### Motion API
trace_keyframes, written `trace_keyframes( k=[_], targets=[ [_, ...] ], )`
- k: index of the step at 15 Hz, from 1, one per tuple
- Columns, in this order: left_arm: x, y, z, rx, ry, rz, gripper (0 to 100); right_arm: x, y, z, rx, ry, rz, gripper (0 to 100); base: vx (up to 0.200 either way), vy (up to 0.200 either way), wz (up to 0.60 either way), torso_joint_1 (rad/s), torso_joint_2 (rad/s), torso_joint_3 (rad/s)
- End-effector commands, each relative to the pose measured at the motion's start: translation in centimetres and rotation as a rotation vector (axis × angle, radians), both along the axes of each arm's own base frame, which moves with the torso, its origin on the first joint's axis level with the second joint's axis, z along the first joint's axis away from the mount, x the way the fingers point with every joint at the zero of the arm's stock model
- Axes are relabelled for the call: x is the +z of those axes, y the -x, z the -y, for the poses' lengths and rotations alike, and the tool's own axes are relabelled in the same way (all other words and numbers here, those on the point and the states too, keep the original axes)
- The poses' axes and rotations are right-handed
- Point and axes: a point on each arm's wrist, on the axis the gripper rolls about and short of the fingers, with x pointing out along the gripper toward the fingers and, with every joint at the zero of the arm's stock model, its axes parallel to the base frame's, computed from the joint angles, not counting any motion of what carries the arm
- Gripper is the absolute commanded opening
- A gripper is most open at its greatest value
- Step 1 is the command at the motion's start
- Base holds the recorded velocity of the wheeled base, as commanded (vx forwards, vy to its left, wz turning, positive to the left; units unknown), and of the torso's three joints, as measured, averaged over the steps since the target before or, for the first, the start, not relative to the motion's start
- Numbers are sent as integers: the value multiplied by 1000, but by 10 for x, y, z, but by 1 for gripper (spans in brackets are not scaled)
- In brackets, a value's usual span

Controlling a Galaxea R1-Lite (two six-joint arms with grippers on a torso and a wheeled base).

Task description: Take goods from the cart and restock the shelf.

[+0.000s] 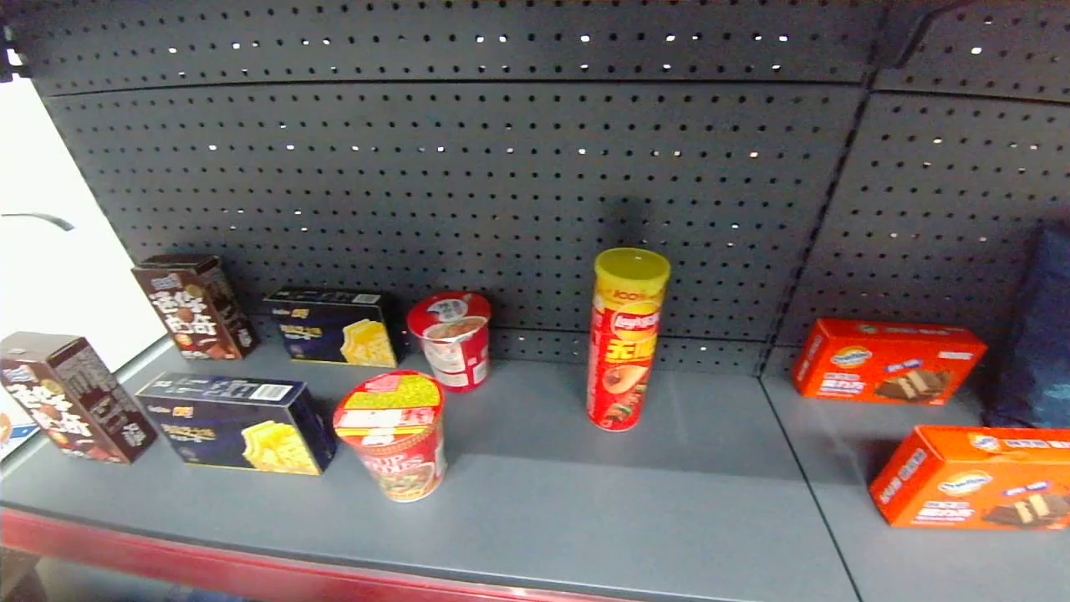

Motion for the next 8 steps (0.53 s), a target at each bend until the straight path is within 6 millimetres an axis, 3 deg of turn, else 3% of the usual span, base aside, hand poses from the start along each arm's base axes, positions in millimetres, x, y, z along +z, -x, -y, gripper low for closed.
trace_keyframes(
  k=[1, 8],
  targets=[
    [0, 0, 0, 0, 0, 2, 100, 0, 0, 0, 0, 0, -1, 100, 0, 0, 600, 22, 7, 2],
    [0, 0, 0, 0, 5, 0, 100, 0, 0, 0, 0, 0, -1, 100, 0, 0, 600, 3, 2, 3]
  ],
)
